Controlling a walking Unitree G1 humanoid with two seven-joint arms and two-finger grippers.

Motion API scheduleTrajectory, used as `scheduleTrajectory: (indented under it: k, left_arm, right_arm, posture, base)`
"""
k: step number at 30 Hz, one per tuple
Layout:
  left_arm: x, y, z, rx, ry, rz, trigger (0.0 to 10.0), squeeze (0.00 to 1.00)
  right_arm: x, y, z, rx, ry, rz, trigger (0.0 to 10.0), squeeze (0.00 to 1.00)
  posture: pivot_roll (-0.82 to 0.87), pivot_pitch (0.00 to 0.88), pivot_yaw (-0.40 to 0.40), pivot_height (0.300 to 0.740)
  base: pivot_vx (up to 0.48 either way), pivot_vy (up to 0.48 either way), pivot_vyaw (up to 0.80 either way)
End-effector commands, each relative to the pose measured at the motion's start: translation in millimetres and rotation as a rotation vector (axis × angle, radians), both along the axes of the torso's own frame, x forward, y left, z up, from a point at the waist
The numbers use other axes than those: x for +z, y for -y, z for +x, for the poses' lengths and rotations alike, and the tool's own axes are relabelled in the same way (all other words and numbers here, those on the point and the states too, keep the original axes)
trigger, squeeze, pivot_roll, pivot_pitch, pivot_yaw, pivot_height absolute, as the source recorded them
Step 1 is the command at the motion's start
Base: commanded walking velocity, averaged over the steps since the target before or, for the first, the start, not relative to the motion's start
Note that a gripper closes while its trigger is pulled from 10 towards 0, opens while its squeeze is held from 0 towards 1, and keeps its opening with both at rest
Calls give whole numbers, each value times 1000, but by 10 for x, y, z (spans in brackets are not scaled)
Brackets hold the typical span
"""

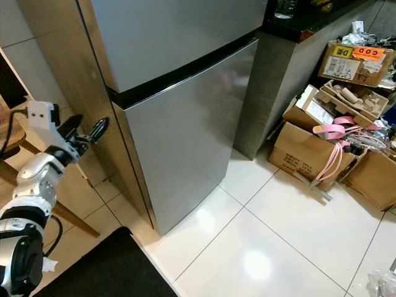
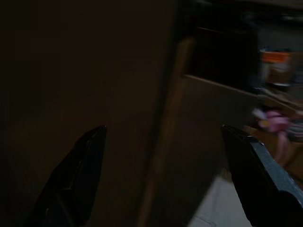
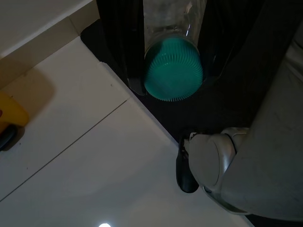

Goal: Restocking fridge

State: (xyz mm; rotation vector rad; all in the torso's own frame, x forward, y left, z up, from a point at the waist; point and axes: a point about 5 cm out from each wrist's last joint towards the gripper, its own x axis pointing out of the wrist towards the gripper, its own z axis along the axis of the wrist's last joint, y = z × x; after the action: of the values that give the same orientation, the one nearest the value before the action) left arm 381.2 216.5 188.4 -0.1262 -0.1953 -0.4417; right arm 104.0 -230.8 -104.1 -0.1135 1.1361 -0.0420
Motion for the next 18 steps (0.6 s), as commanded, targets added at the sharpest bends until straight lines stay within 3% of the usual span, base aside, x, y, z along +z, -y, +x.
scheduleTrajectory:
  k: [1,6,13,18]
  left_arm:
    - [-39,100,12,-47,-15,-10,10000,0]
    - [-26,288,49,-141,-23,3,10000,0]
    - [-28,295,64,-137,-37,25,10000,0]
    - [-15,304,81,-123,-41,53,10000,0]
  right_arm:
    - [-29,2,-106,-7,-38,-2,10000,0]
    - [-42,7,-171,-12,-50,-3,10000,0]
    - [-47,21,-215,-17,-56,-5,10000,0]
    - [-59,53,-336,-20,-76,-10,10000,0]
  posture:
    - [-61,124,19,740]
    - [-70,137,20,740]
    - [-78,152,22,740]
    - [-90,185,18,740]
  base:
    - [0,0,0]
    - [0,0,0]
    - [0,0,0]
    - [0,0,0]
